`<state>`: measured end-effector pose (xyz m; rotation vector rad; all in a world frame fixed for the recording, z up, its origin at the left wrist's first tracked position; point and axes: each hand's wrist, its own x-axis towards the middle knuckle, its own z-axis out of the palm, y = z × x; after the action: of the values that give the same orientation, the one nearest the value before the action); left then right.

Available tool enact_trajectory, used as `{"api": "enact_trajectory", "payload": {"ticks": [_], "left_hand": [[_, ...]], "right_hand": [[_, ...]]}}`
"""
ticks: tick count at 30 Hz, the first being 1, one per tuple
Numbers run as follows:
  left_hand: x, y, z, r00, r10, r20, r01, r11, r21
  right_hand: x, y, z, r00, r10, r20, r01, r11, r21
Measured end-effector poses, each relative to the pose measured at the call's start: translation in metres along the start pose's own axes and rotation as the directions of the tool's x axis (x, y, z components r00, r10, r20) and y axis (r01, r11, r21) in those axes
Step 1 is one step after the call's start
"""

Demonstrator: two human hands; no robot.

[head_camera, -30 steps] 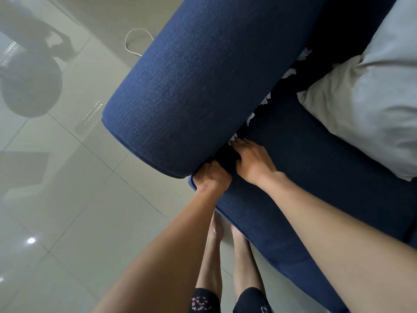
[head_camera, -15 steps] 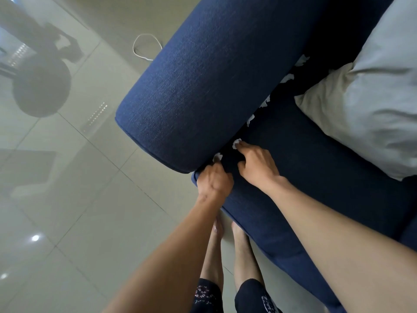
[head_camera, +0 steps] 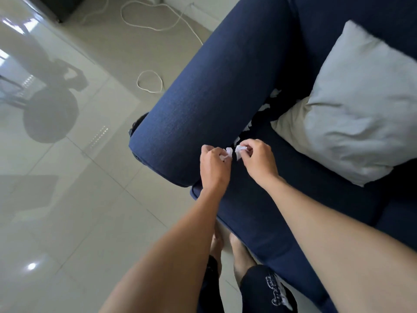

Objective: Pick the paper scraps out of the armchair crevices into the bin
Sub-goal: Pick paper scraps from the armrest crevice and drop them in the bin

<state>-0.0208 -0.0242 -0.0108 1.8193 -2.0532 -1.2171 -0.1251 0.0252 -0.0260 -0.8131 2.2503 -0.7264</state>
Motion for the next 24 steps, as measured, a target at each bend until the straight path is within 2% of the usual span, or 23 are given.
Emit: {"api": "enact_trajectory", "payload": {"ticks": [4,8,11,20,24], "left_hand": [[0.028,0.038,-0.019,0.997,-0.039,-0.065,0.032,0.994,-0.109],[0.054,0.059,-0.051,0.992,-0.075,-0.101,0.052,0.975,-0.214],[0.086,0.059,-0.074,0.988,-0.104,-0.112,0.075,0.969,-0.236],[0.197,0.021,-0.152,0.952,-0.225,-0.207,0.156,0.94,-0.304],[0.234,-0.019,-0.183,0.928,-0.3,-0.223,0.24,0.936,-0.258]], "right_hand": [[0.02,-0.028,-0.026,0.995,-0.013,-0.104,0.028,0.99,0.142],[0.043,-0.064,-0.036,0.994,0.062,-0.092,-0.033,0.957,0.287],[0.068,-0.097,-0.031,0.991,0.07,-0.115,-0.026,0.937,0.349],[0.155,-0.196,0.053,0.999,-0.047,-0.017,0.05,0.967,0.25],[0.183,-0.225,0.106,0.996,-0.077,0.051,0.067,0.98,0.186]]}}
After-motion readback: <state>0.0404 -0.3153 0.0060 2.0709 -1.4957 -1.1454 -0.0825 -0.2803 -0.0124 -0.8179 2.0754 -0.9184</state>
